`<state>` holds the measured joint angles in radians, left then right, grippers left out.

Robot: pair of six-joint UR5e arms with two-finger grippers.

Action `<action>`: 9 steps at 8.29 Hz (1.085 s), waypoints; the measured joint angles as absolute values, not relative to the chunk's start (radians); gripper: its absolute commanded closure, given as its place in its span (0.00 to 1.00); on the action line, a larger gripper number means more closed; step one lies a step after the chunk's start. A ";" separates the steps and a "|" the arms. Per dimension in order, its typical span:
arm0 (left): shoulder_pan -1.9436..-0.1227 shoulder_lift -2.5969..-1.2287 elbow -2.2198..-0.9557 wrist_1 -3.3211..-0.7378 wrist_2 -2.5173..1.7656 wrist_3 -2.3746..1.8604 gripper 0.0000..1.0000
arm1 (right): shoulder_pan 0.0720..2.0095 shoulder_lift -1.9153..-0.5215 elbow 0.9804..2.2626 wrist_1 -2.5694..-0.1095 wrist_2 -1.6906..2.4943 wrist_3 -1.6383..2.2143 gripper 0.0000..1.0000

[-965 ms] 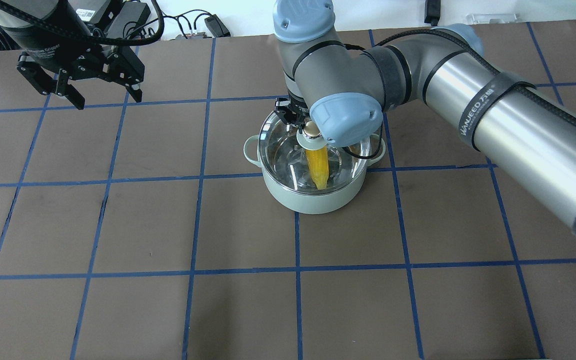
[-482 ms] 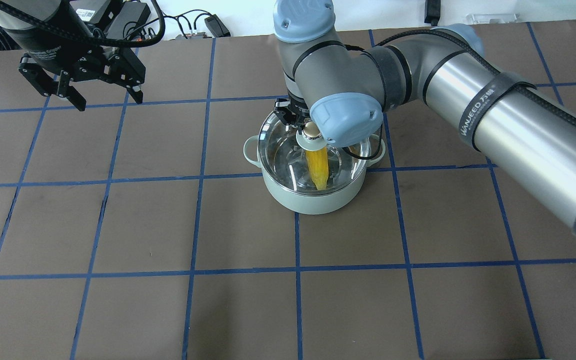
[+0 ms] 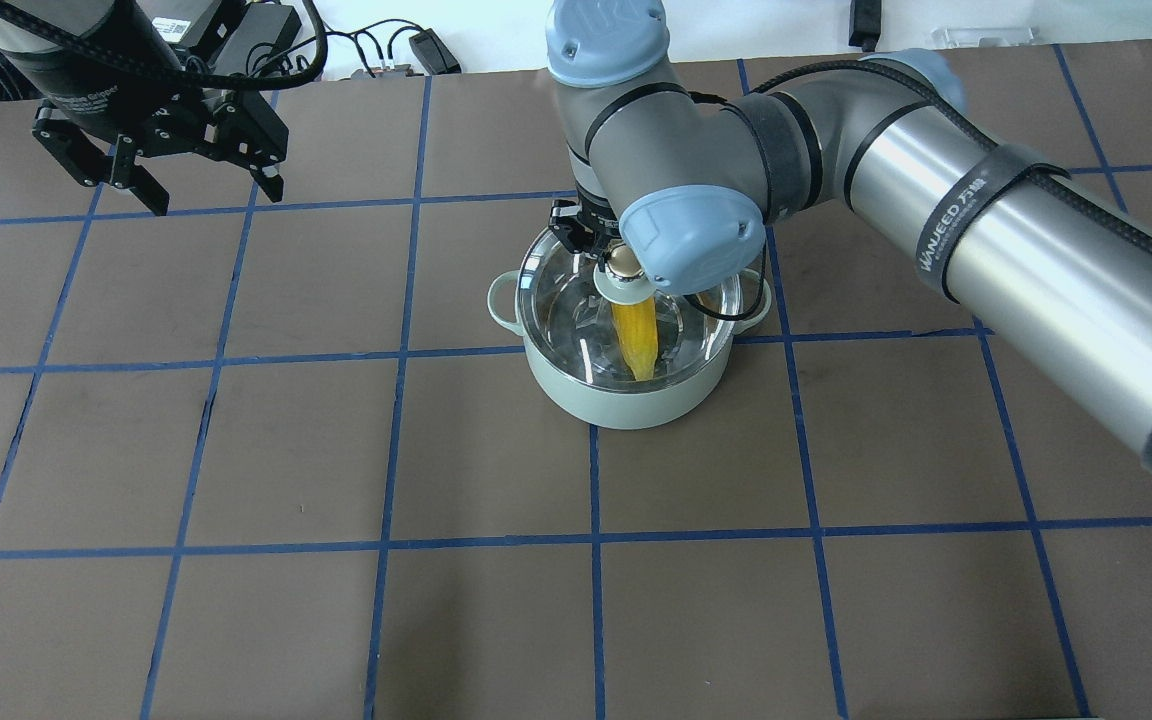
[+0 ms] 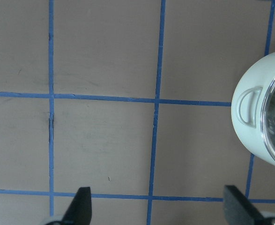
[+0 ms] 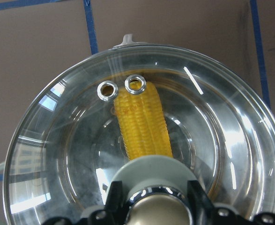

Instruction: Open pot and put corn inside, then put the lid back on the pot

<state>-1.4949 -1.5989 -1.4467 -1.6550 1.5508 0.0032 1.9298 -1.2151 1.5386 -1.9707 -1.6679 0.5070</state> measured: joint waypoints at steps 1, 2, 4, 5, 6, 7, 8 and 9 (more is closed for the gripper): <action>-1.495 -1.599 -1.446 -1.654 1.551 0.007 0.00 | 1.930 -1.216 1.539 -1.970 -1.669 0.507 0.57; -1.494 -1.599 -1.446 -1.654 1.552 0.009 0.00 | 1.930 -1.216 1.539 -1.970 -1.671 0.506 0.20; -1.495 -1.598 -1.445 -1.652 1.552 0.011 0.00 | 1.930 -1.216 1.539 -1.971 -1.674 0.497 0.00; -1.497 -1.598 -1.445 -1.651 1.552 0.011 0.00 | 1.930 -1.216 1.539 -1.971 -1.675 0.483 0.00; -1.498 -1.598 -1.445 -1.651 1.552 0.013 0.00 | 1.928 -1.219 1.539 -1.972 -1.676 0.472 0.00; -1.498 -1.598 -1.444 -1.651 1.553 0.016 0.00 | 1.924 -1.229 1.539 -1.973 -1.677 0.456 0.00; -1.499 -1.596 -1.444 -1.651 1.557 0.027 0.00 | 1.918 -1.257 1.539 -1.968 -1.678 0.444 0.00; -1.499 -1.595 -1.444 -1.651 1.558 0.034 0.00 | 1.915 -1.302 1.539 -1.938 -1.678 0.438 0.00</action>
